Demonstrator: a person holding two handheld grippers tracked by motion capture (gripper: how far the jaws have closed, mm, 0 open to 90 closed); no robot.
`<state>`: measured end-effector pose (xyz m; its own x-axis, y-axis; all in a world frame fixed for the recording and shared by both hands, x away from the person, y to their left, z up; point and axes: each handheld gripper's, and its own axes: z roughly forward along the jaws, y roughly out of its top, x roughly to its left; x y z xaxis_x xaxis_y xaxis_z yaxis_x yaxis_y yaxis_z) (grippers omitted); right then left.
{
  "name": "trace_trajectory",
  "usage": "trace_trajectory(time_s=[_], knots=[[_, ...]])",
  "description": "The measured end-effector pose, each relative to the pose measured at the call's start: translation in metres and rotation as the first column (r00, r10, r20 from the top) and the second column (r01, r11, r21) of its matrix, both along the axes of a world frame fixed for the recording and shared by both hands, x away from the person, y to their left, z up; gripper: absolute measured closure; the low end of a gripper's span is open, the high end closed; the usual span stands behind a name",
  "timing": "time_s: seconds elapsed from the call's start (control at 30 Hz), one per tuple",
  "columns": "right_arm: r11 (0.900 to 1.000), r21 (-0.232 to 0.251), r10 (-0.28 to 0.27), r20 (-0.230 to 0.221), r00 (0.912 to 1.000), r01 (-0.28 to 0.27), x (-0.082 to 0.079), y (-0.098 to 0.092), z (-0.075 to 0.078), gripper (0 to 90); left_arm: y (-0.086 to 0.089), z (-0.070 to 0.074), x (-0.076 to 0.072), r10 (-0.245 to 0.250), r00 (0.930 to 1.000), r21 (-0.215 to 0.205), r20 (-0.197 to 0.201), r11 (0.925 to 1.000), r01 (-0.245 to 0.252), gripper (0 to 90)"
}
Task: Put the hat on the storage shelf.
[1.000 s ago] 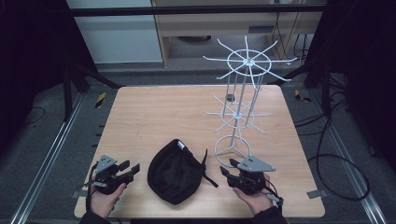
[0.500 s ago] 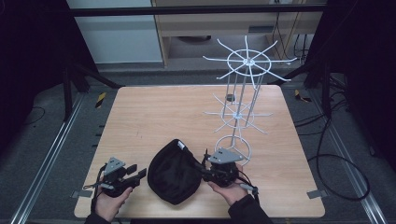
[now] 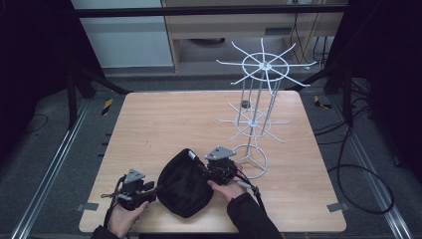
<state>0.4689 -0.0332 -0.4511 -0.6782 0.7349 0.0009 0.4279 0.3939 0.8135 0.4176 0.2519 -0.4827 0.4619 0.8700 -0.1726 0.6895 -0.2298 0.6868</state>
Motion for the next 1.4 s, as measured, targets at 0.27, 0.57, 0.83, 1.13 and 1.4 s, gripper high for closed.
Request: trace_trajectory(time_s=[0.27,0.57,0.83,1.13,1.4], knots=[[0.999,-0.027,0.046,-0.048,0.9978,-0.047,0.006,0.006,-0.008,82.8,-0.002,-0.001,0.010,0.001,0.9996,0.008,-0.028,1.0000,0.000,77.4],[0.996,-0.043,0.073,-0.098,0.9925,-0.078,-0.013,-0.013,-0.003,80.7,0.001,0.002,0.018,0.012,0.9990,-0.005,0.043,0.9999,-0.012,76.4],[0.999,-0.004,0.038,-0.077,0.9963,-0.039,-0.011,-0.016,-0.002,61.5,0.008,0.010,0.003,0.006,0.9966,-0.013,0.083,0.9999,-0.005,47.9],[0.999,-0.027,0.030,-0.137,0.9901,-0.034,0.003,0.003,-0.015,73.6,0.005,-0.004,0.010,0.003,0.9968,-0.003,-0.080,1.0000,-0.004,67.9],[0.998,0.012,0.059,-0.059,0.9965,-0.059,-0.006,-0.006,-0.004,84.0,0.003,0.001,0.018,0.053,0.9983,-0.014,-0.023,0.9985,-0.053,79.8]])
